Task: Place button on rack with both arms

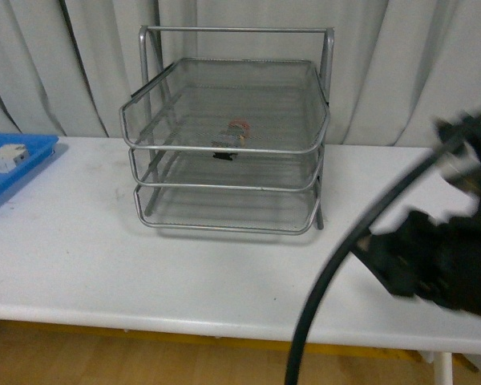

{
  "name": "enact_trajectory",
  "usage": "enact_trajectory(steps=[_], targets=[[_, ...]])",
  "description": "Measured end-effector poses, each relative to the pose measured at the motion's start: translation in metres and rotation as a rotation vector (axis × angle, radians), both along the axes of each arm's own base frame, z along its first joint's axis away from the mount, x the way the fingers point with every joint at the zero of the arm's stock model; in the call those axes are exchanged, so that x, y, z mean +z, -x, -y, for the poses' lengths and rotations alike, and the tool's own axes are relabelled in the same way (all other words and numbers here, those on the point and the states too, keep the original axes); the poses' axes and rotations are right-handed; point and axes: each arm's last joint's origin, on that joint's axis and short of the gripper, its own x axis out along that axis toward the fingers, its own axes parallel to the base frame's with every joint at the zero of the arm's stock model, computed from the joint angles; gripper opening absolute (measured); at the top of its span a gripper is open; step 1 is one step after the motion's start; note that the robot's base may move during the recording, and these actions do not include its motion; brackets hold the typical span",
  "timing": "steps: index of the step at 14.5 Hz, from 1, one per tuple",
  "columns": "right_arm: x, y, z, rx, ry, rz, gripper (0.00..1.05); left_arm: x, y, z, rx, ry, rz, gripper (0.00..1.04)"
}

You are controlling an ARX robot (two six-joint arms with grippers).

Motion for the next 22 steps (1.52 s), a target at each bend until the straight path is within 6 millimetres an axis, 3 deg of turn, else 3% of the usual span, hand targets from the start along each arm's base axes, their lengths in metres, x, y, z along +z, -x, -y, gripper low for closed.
enact_trajectory(steps=[1, 2, 3, 4, 6, 7, 11, 22], targets=[[-0.022, 0.037, 0.041, -0.103, 0.000, -0.111, 0.02, 0.000, 0.000, 0.000, 0.000, 0.000, 0.000, 0.98], [-0.023, 0.060, 0.070, -0.217, 0.020, -0.048, 0.02, 0.000, 0.000, 0.000, 0.000, 0.000, 0.000, 0.98], [-0.021, 0.068, 0.085, -0.364, 0.147, 0.122, 0.02, 0.000, 0.000, 0.000, -0.001, 0.000, 0.000, 0.98], [-0.013, 0.092, 0.091, -0.449, 0.306, 0.236, 0.02, 0.000, 0.000, 0.000, 0.003, 0.000, 0.002, 0.98], [0.036, 0.109, 0.090, -0.468, 0.383, 0.481, 0.02, 0.000, 0.000, 0.000, 0.003, 0.000, 0.000, 0.98], [0.050, 0.121, 0.090, -0.476, 0.395, 0.554, 0.02, 0.000, 0.000, 0.000, 0.004, 0.000, 0.000, 0.98], [0.055, 0.142, 0.090, -0.476, 0.415, 0.601, 0.02, 0.000, 0.000, 0.000, 0.003, 0.000, 0.000, 0.98], [0.060, 0.167, 0.090, -0.480, 0.413, 0.616, 0.02, 0.000, 0.000, 0.000, 0.003, 0.000, 0.000, 0.98]])
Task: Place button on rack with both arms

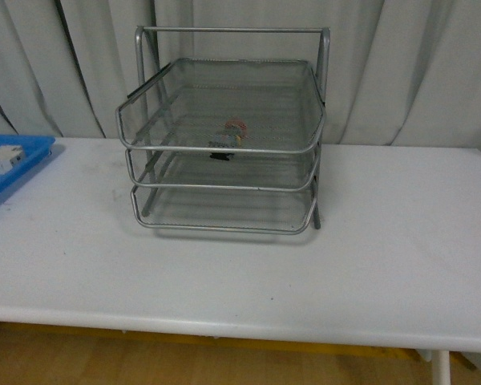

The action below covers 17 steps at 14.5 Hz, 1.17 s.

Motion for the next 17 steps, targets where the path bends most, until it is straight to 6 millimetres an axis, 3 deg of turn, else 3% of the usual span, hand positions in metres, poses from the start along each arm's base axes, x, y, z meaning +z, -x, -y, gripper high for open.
enact_trajectory(steps=[6, 7, 12, 17], targets=[[-0.007, 0.013, 0.000, -0.001, 0.000, -0.055, 0.02, 0.000, 0.000, 0.000, 0.000, 0.000, 0.000, 0.98], [-0.001, 0.017, 0.000, -0.002, 0.000, 0.014, 0.02, 0.000, 0.000, 0.000, 0.000, 0.000, -0.001, 0.98], [-0.004, 0.016, 0.000, -0.003, 0.000, -0.009, 0.02, 0.000, 0.000, 0.000, 0.000, 0.000, 0.000, 0.98], [-0.004, 0.016, 0.000, -0.003, 0.002, -0.009, 0.63, 0.000, 0.000, 0.000, 0.000, 0.000, 0.000, 0.98]])
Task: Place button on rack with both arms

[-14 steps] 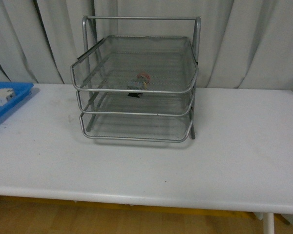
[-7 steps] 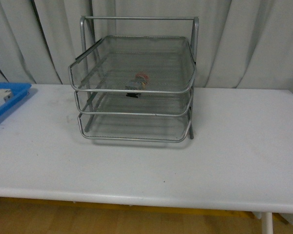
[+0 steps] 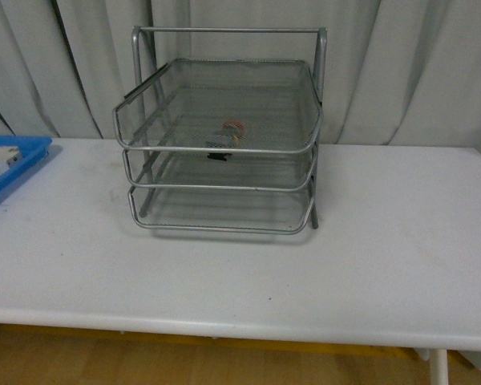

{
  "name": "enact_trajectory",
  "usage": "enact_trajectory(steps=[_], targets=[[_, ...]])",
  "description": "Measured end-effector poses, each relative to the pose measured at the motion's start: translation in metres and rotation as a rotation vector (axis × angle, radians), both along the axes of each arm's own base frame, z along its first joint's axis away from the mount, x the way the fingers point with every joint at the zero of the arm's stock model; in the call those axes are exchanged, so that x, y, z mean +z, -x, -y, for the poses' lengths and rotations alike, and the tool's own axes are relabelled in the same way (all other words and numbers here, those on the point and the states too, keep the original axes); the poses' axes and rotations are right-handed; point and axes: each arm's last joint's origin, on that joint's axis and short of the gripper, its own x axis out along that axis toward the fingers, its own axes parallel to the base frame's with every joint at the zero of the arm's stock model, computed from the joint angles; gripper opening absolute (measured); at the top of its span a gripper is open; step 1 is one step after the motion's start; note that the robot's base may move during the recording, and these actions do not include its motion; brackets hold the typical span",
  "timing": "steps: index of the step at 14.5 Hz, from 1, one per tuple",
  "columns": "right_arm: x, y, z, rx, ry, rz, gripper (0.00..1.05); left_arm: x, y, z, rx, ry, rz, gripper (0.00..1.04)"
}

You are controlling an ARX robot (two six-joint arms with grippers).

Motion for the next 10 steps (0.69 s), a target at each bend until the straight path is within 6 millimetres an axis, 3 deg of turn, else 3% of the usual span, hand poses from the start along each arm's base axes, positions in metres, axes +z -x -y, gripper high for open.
enact_trajectory(steps=[3, 10], targets=[[0.0000, 0.0000, 0.0000, 0.000, -0.001, 0.000, 1.00, 0.0000, 0.0000, 0.0000, 0.000, 0.000, 0.000, 0.98], [0.0000, 0.0000, 0.0000, 0.000, 0.000, 0.000, 0.98, 0.0000, 0.0000, 0.0000, 0.000, 0.000, 0.000, 0.98]])
